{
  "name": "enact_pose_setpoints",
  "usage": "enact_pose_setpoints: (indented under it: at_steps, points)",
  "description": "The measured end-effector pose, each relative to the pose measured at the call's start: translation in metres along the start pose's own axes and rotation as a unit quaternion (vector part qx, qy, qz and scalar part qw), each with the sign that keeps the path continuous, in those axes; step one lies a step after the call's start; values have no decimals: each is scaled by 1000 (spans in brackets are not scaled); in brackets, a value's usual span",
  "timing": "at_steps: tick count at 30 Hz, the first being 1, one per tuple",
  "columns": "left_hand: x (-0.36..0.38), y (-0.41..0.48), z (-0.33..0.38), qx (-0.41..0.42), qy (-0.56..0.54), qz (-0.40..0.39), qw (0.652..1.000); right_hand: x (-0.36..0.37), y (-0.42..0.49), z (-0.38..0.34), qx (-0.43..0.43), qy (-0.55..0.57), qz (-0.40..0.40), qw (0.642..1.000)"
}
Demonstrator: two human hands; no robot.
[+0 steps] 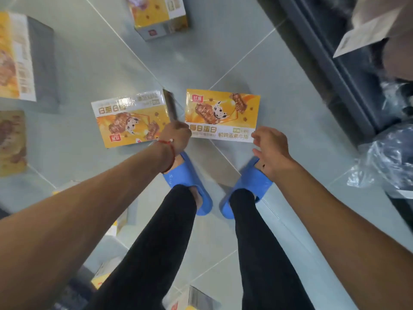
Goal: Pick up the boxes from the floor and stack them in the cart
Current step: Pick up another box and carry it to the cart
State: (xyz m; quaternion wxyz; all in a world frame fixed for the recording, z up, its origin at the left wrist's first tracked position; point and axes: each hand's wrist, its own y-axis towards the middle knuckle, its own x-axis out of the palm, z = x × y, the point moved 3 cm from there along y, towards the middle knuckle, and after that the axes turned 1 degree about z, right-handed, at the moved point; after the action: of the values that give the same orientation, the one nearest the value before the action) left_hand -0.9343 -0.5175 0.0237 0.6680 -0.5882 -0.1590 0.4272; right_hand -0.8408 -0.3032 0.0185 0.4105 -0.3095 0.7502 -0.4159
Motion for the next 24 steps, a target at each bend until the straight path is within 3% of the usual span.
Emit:
enact_pose_setpoints:
  at_steps: [6,16,24]
  points:
    - [25,70,4,29,-30,63,997,19,72,9,-48,-57,55,996]
    - [54,147,-9,37,-81,53,995,48,144,28,-14,-12,-59,998]
    - [52,120,-16,34,-136,73,987,48,117,26,-2,27,-65,998]
